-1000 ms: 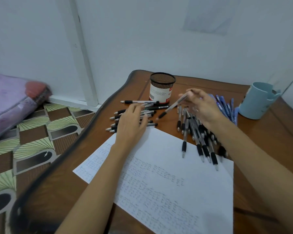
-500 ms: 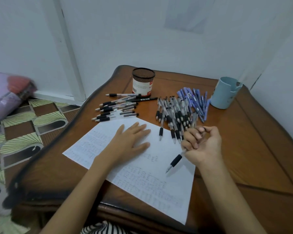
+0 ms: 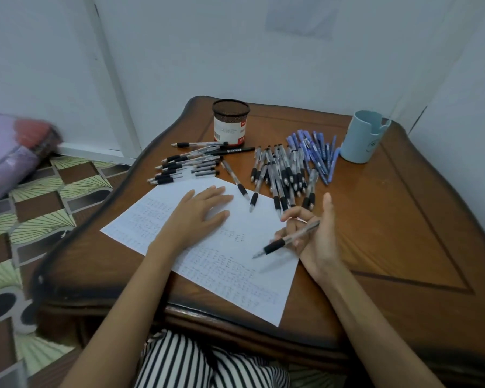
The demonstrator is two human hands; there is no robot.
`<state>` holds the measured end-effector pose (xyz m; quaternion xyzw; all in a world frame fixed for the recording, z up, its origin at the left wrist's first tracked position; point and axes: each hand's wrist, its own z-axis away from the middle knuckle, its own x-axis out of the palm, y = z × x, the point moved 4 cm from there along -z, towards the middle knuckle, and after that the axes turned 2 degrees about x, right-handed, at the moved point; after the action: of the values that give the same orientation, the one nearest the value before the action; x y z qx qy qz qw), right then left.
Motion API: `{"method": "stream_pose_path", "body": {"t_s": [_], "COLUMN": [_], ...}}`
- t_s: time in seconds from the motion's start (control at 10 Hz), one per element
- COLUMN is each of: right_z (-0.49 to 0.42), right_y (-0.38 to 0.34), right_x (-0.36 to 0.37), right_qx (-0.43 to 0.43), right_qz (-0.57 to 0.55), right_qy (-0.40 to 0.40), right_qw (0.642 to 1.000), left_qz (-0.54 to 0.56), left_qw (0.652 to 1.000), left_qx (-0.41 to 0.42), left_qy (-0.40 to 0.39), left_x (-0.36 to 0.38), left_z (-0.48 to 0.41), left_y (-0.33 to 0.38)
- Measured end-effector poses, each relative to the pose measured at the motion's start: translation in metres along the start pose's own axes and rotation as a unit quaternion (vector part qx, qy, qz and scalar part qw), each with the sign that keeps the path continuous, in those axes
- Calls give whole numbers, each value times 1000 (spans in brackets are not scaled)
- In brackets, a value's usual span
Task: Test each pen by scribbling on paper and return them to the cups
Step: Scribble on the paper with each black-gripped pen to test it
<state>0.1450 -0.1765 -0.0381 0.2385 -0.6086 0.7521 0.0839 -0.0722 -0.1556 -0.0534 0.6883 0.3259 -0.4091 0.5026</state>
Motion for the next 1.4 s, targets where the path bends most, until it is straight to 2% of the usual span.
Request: {"method": "stream_pose_path", "body": {"t_s": [0.1,0.2,0.3,0.5,0.6,0.7,1.0,1.2,1.3,1.4], "right_z": [7,9,8,17,14,13,11,14,13,12], "right_y": [0,5,10,14,18,21,22,20,19,21], "right_x": [11,17,19,33,29,26,27,28,26,25], "right_qx": [40,1,-47,-39,-96,-135,-158,-160,-176,-171], "right_qz": [70,133,196,267,340,376,410,397,377,399], "right_qy": [-76,-109,-88,-172,-107,-89,-81,-85,-62,-66], "right_qw": [994,985,975,947,929,912,895,900,907,899], "left_qz": [1,-1,-1,-2,0,3,6,3,4,2], "left_qw": [1000,1000,1000,1000,1000,1000,1000,1000,1000,1000], "left_qx": [1,2,0,-4,-11,-12,-10,-12,-12,-14], "left_qy": [5,7,11,9,8,12,15,17,17,16], "left_x": [1,1,0,-1,-1,-1,-1,-1,-1,-1], "left_z": [-1,-1,-1,0,-1,-1,-1,-2,-2,-3], "left_y": [0,3,3,4,5,4,4,4,4,3]}}
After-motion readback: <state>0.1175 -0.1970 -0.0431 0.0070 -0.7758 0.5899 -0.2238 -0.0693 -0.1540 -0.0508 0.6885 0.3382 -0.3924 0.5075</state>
